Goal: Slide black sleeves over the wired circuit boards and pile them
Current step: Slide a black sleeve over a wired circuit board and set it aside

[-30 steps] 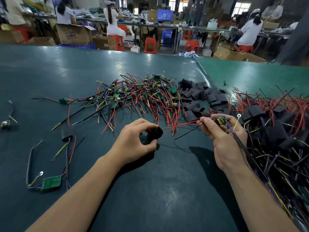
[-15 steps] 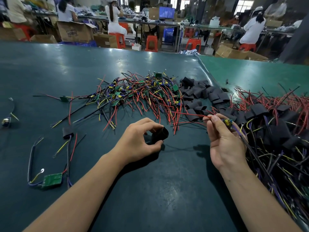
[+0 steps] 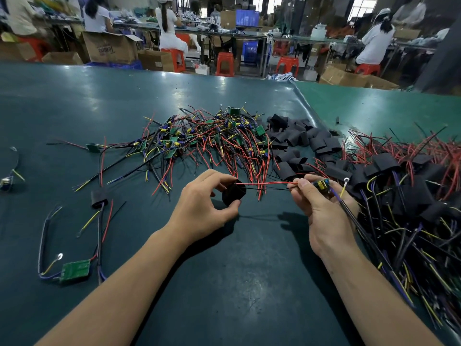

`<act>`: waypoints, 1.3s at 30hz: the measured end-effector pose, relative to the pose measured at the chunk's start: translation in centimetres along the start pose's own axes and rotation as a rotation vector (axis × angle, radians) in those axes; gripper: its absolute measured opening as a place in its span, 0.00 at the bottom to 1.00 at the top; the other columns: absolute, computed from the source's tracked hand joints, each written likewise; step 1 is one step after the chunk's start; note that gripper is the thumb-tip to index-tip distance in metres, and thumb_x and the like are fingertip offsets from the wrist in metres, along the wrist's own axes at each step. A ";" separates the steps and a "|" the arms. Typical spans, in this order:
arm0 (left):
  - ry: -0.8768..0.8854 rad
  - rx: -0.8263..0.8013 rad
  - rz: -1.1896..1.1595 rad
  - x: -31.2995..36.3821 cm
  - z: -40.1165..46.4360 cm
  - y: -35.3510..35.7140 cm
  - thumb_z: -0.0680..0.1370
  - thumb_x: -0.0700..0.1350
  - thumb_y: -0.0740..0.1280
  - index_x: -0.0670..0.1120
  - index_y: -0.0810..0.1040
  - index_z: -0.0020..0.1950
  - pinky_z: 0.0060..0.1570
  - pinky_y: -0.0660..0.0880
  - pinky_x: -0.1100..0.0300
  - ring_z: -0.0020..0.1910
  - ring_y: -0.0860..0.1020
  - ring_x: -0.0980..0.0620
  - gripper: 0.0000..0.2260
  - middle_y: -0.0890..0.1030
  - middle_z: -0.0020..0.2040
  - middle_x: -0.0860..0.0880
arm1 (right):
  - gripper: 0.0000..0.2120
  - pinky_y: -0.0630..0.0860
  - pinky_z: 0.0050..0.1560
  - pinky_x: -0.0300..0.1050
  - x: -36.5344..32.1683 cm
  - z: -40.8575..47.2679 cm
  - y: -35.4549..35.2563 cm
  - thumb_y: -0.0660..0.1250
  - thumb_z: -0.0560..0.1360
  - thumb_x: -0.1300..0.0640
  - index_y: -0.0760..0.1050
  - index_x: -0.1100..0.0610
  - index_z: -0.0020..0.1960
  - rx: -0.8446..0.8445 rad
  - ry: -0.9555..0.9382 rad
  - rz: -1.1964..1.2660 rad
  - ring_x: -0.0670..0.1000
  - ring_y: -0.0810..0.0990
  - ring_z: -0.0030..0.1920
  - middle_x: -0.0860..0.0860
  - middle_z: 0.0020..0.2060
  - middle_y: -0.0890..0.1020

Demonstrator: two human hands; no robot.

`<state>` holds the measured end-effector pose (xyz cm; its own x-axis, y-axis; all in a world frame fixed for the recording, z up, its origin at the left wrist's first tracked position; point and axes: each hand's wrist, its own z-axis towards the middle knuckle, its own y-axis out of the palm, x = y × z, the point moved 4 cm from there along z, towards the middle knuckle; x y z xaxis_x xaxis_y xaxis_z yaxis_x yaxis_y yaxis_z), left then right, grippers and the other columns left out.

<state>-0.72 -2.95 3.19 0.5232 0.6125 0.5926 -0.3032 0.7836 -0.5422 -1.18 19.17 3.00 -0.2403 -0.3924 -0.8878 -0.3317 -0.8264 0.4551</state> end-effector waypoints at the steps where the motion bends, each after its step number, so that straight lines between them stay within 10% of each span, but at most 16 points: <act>1: -0.004 0.004 0.002 0.0 0.0 -0.1 0.69 0.40 0.77 0.45 0.81 0.56 0.48 0.77 0.55 0.48 0.80 0.56 0.16 0.80 0.49 0.53 | 0.06 0.80 0.35 0.36 0.0 0.0 0.0 0.71 0.72 0.72 0.79 0.62 0.44 -0.003 -0.009 -0.019 0.50 0.85 0.34 0.53 0.32 0.84; 10: 0.042 -0.033 0.054 0.3 0.0 -0.2 0.69 0.39 0.77 0.44 0.81 0.56 0.53 0.76 0.53 0.50 0.79 0.52 0.16 0.80 0.50 0.51 | 0.08 0.80 0.34 0.38 -0.3 0.1 -0.3 0.70 0.73 0.71 0.78 0.63 0.50 0.008 -0.024 -0.103 0.49 0.84 0.33 0.53 0.32 0.84; 20: 0.357 -0.106 0.374 3.1 -0.1 1.3 0.69 0.46 0.75 0.44 0.83 0.58 0.47 0.74 0.49 0.45 0.79 0.45 0.18 0.81 0.48 0.48 | 0.15 0.82 0.36 0.50 1.5 -2.4 1.9 0.62 0.81 0.51 0.82 0.61 0.51 -0.408 0.264 -0.330 0.56 0.83 0.43 0.63 0.46 0.83; 26: 0.271 -0.120 0.304 2.6 -0.1 1.3 0.68 0.45 0.74 0.44 0.84 0.57 0.45 0.76 0.47 0.44 0.80 0.44 0.18 0.82 0.48 0.47 | 0.11 0.75 0.33 0.40 1.4 -2.0 2.0 0.63 0.79 0.64 0.81 0.54 0.55 -0.481 0.222 -0.346 0.48 0.79 0.37 0.54 0.38 0.80; 32: 0.304 -0.161 0.169 3.2 -0.2 1.4 0.69 0.42 0.75 0.41 0.83 0.58 0.47 0.77 0.48 0.45 0.79 0.45 0.18 0.82 0.49 0.46 | 0.04 0.81 0.34 0.43 1.2 -1.8 1.9 0.74 0.66 0.61 0.80 0.54 0.36 -0.446 0.289 -0.100 0.49 0.80 0.31 0.55 0.36 0.80; 39: 0.250 -0.099 0.096 2.8 -0.2 0.9 0.69 0.39 0.76 0.42 0.84 0.56 0.48 0.78 0.49 0.45 0.81 0.45 0.15 0.83 0.49 0.47 | 0.12 0.82 0.41 0.43 1.4 -1.6 1.7 0.71 0.69 0.69 0.80 0.64 0.52 -0.499 0.315 -0.144 0.52 0.82 0.38 0.59 0.43 0.83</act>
<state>0.62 -0.58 4.28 0.6797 0.6291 0.3773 -0.2883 0.7020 -0.6512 -0.58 16.56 2.44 0.0819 -0.3006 -0.9502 0.1451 -0.9397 0.3097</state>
